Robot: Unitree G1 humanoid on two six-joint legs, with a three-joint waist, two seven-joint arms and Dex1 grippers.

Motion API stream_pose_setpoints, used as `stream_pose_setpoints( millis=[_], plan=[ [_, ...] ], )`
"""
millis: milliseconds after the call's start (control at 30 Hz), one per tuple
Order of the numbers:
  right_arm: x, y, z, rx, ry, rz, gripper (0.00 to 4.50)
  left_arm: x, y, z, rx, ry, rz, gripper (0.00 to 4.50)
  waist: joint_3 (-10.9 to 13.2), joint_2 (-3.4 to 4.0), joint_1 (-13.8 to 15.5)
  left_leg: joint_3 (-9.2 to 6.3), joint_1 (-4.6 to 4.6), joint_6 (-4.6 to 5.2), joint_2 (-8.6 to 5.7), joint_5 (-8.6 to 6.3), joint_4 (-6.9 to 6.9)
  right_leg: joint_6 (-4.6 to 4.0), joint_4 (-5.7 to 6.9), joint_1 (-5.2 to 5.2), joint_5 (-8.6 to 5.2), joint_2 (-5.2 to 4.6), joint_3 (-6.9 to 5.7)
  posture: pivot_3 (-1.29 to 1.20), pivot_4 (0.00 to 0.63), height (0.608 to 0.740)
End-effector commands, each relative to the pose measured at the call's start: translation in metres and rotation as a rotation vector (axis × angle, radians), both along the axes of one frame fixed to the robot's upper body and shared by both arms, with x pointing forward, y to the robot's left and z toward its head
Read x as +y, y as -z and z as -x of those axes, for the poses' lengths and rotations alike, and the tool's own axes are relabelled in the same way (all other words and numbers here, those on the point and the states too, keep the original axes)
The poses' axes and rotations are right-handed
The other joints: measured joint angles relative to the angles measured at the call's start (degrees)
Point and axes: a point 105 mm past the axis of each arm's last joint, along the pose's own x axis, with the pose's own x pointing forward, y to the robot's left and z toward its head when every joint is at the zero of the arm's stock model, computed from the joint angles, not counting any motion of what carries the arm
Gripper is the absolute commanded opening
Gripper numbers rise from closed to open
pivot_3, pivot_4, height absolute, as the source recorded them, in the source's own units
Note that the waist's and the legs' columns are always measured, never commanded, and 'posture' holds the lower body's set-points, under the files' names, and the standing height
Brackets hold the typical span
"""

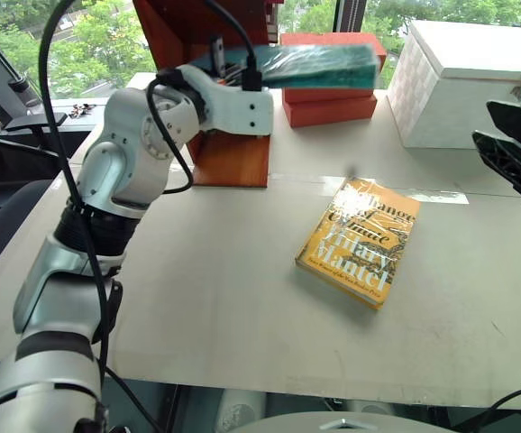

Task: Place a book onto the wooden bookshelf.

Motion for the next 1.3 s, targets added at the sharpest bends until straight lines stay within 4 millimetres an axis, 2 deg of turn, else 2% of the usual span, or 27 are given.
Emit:
stream_pose_setpoints(
  millis=[33,133,400,500,533,600,733,767,933,1100,1167,1200,1267,1300],
  plan=[
    [-0.001,-0.01,0.004,-0.049,0.003,-0.007,4.5,0.021,-0.015,0.004,-0.004,-0.092,0.017,0.06,0.0,-0.01,0.1,0.0,-0.01,0.0,0.0,0.0,0.0,0.0,0.0,0.0,0.0,0.0,0.0,0.0,0.15,0.74],
    [-0.001,-0.01,0.004,-0.051,0.006,-0.007,4.5,0.03,-0.011,0.004,0.026,-0.128,0.009,0.06,0.0,-0.01,0.1,0.04,-0.02,0.0,0.0,0.0,0.01,0.0,-0.04,0.0,0.0,-0.01,0.02,0.0,0.15,0.74],
    [-0.002,-0.006,0.004,-0.051,0.013,-0.002,4.5,0.046,-0.015,0.002,0.044,-0.184,-0.013,0.06,0.0,0.0,-0.3,0.04,0.02,0.0,0.0,0.0,0.01,0.01,0.0,0.0,-0.01,0.0,0.04,0.0,0.15,0.74],
    [-0.003,-0.005,0.003,-0.051,0.014,-0.001,4.5,0.051,-0.012,0.002,0.071,-0.214,0.009,1.13,0.0,0.0,-0.5,0.04,0.04,0.01,0.01,0.0,0.01,0.01,0.02,0.0,-0.01,0.01,0.04,0.0,0.15,0.74],
    [-0.003,-0.005,0.002,-0.05,0.014,-0.001,4.5,0.053,-0.012,0.002,0.074,-0.225,0.016,1.74,0.0,0.0,-0.5,0.04,0.04,0.01,0.01,0.0,0.01,0.01,0.06,0.0,-0.01,0.01,0.04,0.0,0.15,0.74],
    [-0.004,-0.004,0.002,-0.048,0.014,-0.001,4.5,0.054,-0.012,0.003,0.068,-0.239,0.029,2.45,0.0,0.01,-0.5,0.04,0.07,0.0,0.02,0.0,0.01,0.01,0.1,0.0,-0.01,0.01,0.05,0.0,0.15,0.74],
    [-0.005,-0.003,0.0,-0.045,0.015,0.0,4.5,0.058,-0.019,0.006,0.036,-0.265,0.056,4.26,0.0,0.0,-0.3,0.04,0.06,0.01,0.02,0.0,0.07,0.01,0.18,0.0,-0.01,0.01,0.04,0.0,0.15,0.74],
    [-0.006,-0.003,-0.001,-0.045,0.015,0.0,4.5,0.06,-0.021,0.007,0.027,-0.275,0.062,4.39,0.0,0.0,-0.3,0.04,0.05,0.01,0.02,0.0,0.08,0.01,0.19,0.0,-0.01,0.01,0.04,0.0,0.15,0.74],
    [-0.008,-0.001,-0.002,-0.044,0.019,0.002,4.5,0.071,-0.028,0.016,-0.001,-0.309,0.127,4.39,0.0,0.0,-0.2,0.03,0.04,0.0,0.02,0.0,0.09,0.01,0.19,-0.02,-0.01,0.01,0.05,0.0,0.15,0.74],
    [-0.017,0.012,0.001,-0.02,0.061,0.037,4.5,0.05,-0.048,0.041,-0.156,-0.144,0.287,4.39,0.0,-0.04,0.2,0.02,0.02,0.0,0.03,0.0,0.08,0.01,0.17,-0.02,-0.01,0.01,0.04,0.0,0.15,0.74],
    [-0.023,0.023,0.002,-0.006,0.094,0.052,4.5,0.031,-0.054,0.056,-0.226,-0.007,0.338,4.39,0.0,-0.05,0.4,-0.01,-0.04,0.0,0.02,0.0,0.11,0.02,0.17,-0.02,-0.01,0.0,0.03,0.0,0.15,0.74],
    [-0.026,0.028,0.003,-0.008,0.119,0.062,4.5,0.022,-0.053,0.063,-0.237,0.062,0.377,4.39,0.0,-0.06,0.3,-0.01,-0.05,0.0,0.01,0.0,0.15,0.02,0.16,-0.01,-0.01,0.0,0.04,0.0,0.15,0.74],
    [-0.031,0.041,0.006,-0.039,0.175,0.097,4.5,0.009,-0.034,0.073,-0.178,0.168,0.506,4.39,0.0,-0.03,0.2,0.01,-0.03,0.0,0.0,0.0,0.17,0.03,0.15,0.02,-0.01,-0.01,0.08,0.0,0.15,0.74],
    [-0.032,0.05,0.007,-0.03,0.192,0.12,4.5,0.002,-0.011,0.076,-0.067,0.213,0.59,4.39,-0.1,0.05,0.2,0.04,0.04,0.0,0.0,0.0,0.17,0.03,0.13,0.08,-0.01,-0.02,0.11,0.0,0.15,0.74]
  ],
)
